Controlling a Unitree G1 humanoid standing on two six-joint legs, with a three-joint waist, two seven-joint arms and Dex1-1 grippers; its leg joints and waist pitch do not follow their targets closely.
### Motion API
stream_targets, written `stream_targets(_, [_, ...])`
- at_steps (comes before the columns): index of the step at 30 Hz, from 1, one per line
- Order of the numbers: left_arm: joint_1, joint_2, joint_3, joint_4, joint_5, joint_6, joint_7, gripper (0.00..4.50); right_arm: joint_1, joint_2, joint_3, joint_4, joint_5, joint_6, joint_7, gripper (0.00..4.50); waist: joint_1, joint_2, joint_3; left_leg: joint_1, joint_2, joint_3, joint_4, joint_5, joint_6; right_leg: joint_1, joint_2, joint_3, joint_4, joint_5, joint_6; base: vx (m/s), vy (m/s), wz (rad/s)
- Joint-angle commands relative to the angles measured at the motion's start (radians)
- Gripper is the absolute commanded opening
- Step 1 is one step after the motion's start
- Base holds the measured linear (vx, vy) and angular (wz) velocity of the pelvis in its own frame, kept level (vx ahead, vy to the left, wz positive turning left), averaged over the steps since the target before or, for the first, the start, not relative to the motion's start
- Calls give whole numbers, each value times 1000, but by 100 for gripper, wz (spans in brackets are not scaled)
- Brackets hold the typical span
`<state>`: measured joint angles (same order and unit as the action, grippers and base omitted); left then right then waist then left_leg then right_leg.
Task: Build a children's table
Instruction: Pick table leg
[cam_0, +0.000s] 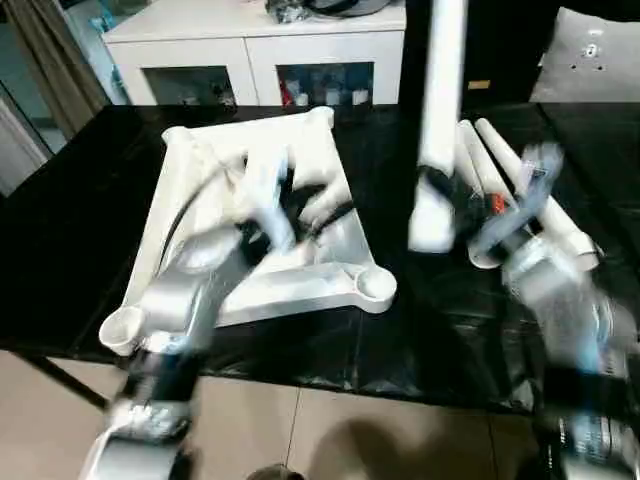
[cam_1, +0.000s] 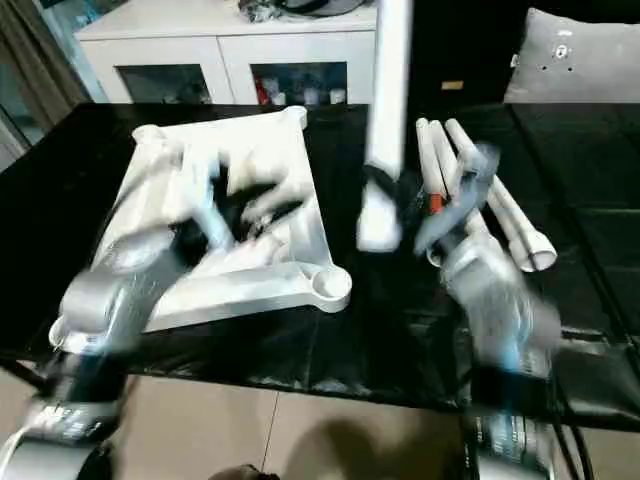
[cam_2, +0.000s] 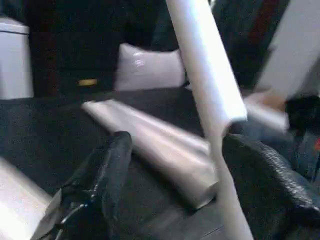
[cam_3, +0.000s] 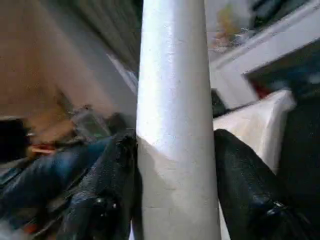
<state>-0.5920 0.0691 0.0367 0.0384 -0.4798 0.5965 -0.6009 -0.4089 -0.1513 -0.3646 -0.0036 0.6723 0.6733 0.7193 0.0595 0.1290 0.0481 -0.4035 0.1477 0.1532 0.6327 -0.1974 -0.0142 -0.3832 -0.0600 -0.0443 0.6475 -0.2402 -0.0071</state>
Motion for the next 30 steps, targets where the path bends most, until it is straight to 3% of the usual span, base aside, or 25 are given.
stream_targets(1, [-26,-35,47,-23,-108,94,24,358,23,-13,11,-69,73,36,68,185,7,-25,-70,15,63,-22,-59,-45,109,55,-86,39,-79,2,-264,0,0,0])
stream_targets(11, [-77,-92,70,-15,-190,167,50,399,75,-31,50,-132,123,56,104,185,7,-24,-69,12,63,-27,-63,-20,112,51,-83,37,-89,-53,-220,0,0,0])
stream_targets(13, [-81,-99,79,-20,-219,184,57,422,81,-35,56,-139,129,58,106,185,8,-25,-68,12,62,-26,-62,-25,104,52,-83,38,-89,-53,-223,0,0,0])
stream_targets(18, [-81,-114,97,-35,-279,193,30,429,113,-50,88,-171,142,72,129,185,9,-26,-68,10,62,-26,-64,-27,104,52,-84,38,-92,-62,-218,0,0,0])
stream_targets(20, [-77,-123,111,-38,-304,189,14,385,132,-59,103,-187,163,89,155,185,9,-29,-66,10,63,-27,-65,-34,104,52,-84,39,-92,-70,-213,0,0,0])
stream_targets(22, [-75,-125,122,-40,-332,195,7,402,142,-68,114,-193,176,95,164,185,10,-30,-65,11,62,-26,-65,-39,106,52,-85,40,-95,-87,-209,0,0,0])
stream_targets(26, [-60,-104,119,-51,-372,209,-53,353,155,-83,131,-194,183,103,184,185,8,-30,-63,10,62,-27,-69,-53,91,50,-84,39,-99,-135,-196,0,0,0])
stream_targets(28, [-55,-96,116,-55,-381,209,-71,358,158,-85,134,-192,183,101,188,185,7,-29,-62,10,62,-27,-69,-56,90,50,-83,40,-100,-140,-187,0,0,0])
stream_targets(30, [-51,-91,115,-60,-394,210,-83,314,160,-88,137,-192,182,97,189,185,7,-27,-63,11,62,-27,-69,-50,88,48,-83,40,-100,-133,-188,0,0,0])
